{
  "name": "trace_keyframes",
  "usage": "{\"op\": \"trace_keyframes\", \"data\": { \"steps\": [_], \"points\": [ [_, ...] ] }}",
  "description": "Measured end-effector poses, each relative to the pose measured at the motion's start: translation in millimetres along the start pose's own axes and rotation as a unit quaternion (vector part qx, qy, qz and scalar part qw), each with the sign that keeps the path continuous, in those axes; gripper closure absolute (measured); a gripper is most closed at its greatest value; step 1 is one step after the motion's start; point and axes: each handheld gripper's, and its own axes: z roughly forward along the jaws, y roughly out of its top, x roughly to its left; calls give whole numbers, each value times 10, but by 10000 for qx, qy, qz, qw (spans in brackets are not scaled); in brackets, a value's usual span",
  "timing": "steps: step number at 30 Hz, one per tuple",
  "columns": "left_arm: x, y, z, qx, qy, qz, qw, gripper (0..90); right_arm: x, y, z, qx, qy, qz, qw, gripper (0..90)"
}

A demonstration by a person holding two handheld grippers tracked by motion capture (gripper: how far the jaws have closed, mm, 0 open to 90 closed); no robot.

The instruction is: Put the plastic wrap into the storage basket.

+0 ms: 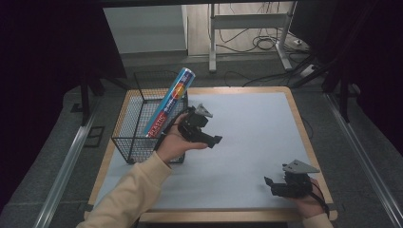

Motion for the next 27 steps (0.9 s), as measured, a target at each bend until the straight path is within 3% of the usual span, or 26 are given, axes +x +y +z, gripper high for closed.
{"op": "trace_keyframes", "data": {
  "steps": [8, 12, 27],
  "points": [
    [-293, -263, 236, 49, -394, 53, 9992, 216, 2, -3, 6, 19, 11, 6, 10000, 153],
    [-380, -370, 333, 147, -459, 115, 9988, 216, 4, -3, 8, 22, 6, -1, 10000, 153],
    [-398, -515, 447, 211, -633, 11, 9978, 214, 2, 0, 5, -13, -1, -4, 10000, 153]
  ]
}}
